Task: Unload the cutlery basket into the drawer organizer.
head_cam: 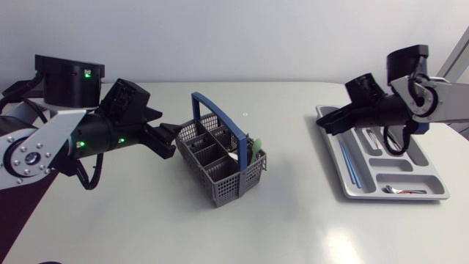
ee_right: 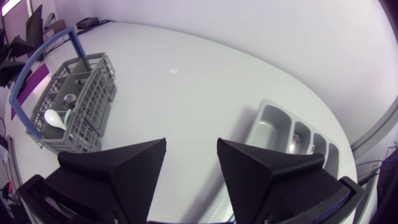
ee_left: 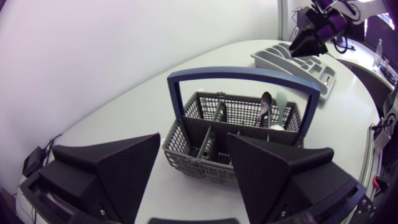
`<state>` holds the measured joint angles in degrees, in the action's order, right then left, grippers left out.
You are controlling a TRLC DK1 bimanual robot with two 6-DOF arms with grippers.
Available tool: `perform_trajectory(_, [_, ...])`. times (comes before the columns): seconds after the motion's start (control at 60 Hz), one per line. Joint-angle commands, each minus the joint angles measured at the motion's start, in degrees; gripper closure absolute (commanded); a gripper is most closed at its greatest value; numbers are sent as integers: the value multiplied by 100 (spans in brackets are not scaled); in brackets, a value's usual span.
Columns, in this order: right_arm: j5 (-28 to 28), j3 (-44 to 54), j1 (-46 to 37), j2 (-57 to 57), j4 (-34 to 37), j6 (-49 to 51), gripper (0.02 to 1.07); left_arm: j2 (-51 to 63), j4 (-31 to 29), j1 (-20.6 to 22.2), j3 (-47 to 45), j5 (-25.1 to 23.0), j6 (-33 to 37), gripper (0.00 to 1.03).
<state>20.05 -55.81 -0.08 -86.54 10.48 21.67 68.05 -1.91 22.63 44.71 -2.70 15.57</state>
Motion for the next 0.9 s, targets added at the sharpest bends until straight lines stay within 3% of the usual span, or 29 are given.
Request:
perform_trajectory(0.0, [-125,281,509,164,24,-295,46,358,103,-207,-103,-29,148,30])
perform_trajectory(0.333, [-309,150,1519,-398,-99,-743,46,1861,385,-585,240,-20,121,30])
perform_trajectory(0.883, [-283,404,2416,-126,95,-1051,46,3091,490,-374,1110,-20,77,30])
